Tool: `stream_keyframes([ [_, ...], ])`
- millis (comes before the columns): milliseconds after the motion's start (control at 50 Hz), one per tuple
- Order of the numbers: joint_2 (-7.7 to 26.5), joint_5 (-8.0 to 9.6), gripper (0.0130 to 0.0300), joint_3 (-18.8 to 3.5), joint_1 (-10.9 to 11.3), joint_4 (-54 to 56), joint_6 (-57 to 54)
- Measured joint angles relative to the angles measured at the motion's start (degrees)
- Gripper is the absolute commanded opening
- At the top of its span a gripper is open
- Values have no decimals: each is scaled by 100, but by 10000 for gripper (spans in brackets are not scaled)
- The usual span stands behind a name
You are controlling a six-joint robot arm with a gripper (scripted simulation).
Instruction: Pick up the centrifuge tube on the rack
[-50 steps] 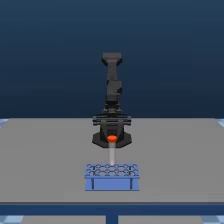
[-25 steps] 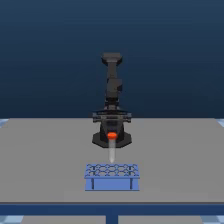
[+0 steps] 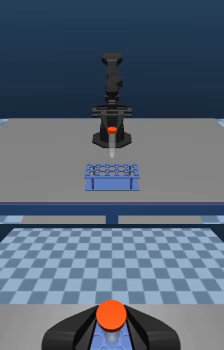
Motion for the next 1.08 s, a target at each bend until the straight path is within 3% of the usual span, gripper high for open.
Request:
stream_keyframes([
  [1080,1,64,130,0,0,0,-1],
])
